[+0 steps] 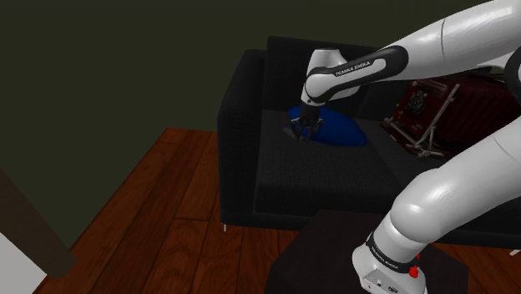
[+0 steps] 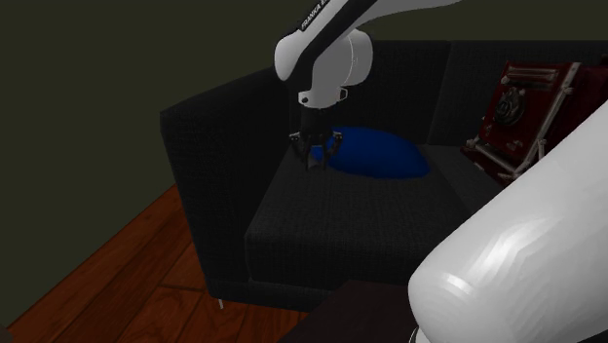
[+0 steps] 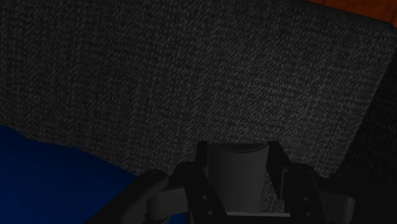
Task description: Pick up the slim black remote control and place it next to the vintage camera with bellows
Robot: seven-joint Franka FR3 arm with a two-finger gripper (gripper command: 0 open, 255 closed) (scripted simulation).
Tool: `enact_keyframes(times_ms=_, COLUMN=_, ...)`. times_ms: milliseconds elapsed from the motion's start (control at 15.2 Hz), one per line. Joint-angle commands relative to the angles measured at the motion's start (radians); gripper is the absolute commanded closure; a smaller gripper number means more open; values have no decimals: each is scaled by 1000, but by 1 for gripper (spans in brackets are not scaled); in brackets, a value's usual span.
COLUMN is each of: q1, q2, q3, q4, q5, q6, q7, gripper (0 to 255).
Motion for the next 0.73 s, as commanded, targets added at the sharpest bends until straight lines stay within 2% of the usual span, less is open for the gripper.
enact_keyframes(times_ms=0, q1=1, q2=-7, q3=1, q4=24, q5=0, q6=-31, q7=1, gripper=255)
enact_keyframes(times_ms=660, q1=1, q2=-53, q3=6, q4=121, q5=0, q6=-174, q7=3, gripper=255)
